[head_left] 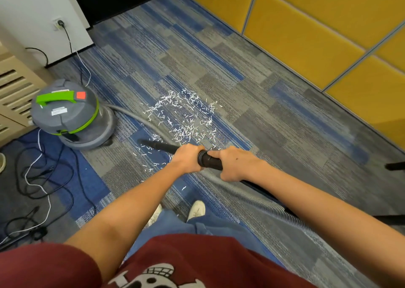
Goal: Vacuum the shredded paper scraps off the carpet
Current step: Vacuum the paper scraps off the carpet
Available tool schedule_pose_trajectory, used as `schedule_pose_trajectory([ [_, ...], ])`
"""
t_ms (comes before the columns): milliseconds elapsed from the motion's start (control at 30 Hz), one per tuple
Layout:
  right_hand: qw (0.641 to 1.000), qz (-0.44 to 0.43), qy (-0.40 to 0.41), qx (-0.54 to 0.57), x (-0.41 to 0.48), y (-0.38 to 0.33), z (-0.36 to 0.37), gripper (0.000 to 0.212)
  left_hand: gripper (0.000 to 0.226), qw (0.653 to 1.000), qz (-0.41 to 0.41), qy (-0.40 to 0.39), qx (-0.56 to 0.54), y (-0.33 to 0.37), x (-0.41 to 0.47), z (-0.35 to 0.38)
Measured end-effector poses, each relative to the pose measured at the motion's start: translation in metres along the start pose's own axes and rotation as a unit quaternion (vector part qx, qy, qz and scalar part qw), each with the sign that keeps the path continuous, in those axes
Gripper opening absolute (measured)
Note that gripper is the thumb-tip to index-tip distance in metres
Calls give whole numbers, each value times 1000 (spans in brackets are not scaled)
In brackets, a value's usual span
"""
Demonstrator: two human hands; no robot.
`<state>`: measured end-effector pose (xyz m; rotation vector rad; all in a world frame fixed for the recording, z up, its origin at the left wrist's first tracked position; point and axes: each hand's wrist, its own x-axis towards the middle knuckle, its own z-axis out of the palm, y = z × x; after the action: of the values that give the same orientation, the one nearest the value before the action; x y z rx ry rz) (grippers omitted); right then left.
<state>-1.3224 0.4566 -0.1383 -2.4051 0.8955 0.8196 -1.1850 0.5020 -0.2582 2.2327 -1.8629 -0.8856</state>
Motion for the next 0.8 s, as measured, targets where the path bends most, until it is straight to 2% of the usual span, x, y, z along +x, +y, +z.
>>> schedule_pose_trajectory([
  [167,1000,-6,17,-23,0,-3,-6,57,33,999,-29,20,-8,-1,-5,-2],
  [400,997,6,77,6,-5,2,-21,67,30,995,-7,102,-18,2,16,-24],
  [567,992,41,106,50,15,-10,-17,63,39,995,8,95,-24,-17,36,-33],
  [800,990,54,108,73,68,-41,-25,54,54,993,-27,86,-76,-61,56,-30],
])
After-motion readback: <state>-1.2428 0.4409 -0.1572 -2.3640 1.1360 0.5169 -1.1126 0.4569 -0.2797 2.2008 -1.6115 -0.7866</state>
